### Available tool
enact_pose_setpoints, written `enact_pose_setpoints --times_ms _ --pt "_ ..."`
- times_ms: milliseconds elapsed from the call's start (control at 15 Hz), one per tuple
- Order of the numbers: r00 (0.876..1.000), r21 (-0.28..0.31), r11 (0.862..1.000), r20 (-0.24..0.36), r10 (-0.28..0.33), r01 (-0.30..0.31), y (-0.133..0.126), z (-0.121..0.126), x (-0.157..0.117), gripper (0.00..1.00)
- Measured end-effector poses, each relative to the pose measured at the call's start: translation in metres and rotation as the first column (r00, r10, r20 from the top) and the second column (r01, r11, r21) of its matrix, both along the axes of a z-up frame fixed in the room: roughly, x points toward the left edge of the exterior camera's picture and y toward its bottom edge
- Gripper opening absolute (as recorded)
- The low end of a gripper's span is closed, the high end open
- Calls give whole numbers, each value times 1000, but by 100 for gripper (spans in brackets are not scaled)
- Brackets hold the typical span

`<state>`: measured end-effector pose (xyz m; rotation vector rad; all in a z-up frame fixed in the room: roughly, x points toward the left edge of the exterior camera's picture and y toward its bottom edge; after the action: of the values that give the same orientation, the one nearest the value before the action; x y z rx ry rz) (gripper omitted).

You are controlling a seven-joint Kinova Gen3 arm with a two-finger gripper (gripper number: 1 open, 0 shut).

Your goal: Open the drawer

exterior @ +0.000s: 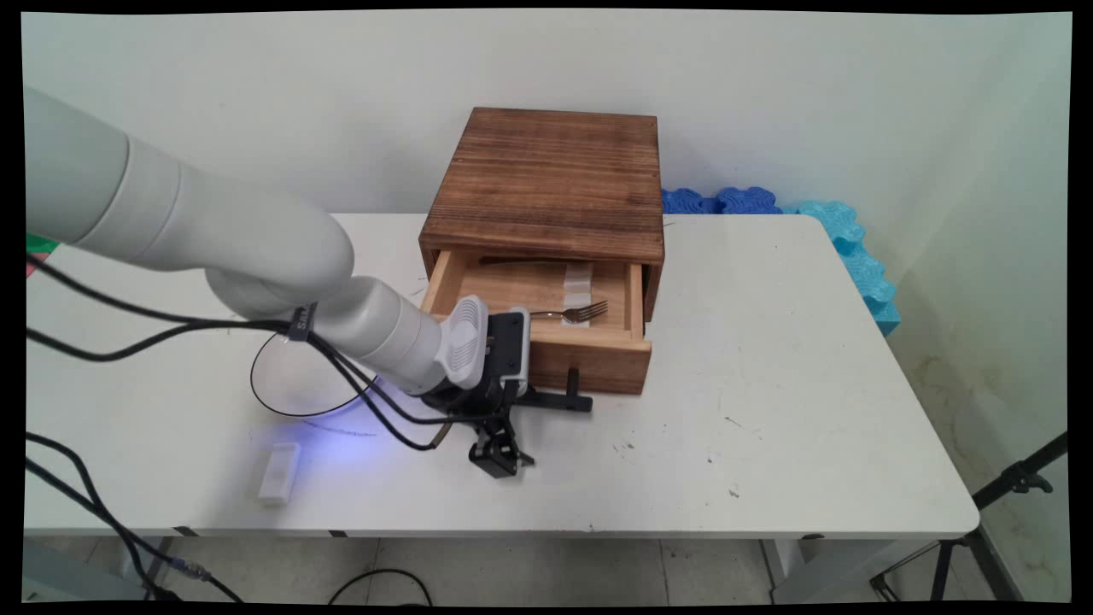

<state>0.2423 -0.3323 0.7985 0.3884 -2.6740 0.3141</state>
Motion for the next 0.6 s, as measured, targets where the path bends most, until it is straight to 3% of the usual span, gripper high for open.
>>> enact_pose_setpoints --times_ms 600 --pt "1000 27 1000 -9 -4 4 40 1 -6 100"
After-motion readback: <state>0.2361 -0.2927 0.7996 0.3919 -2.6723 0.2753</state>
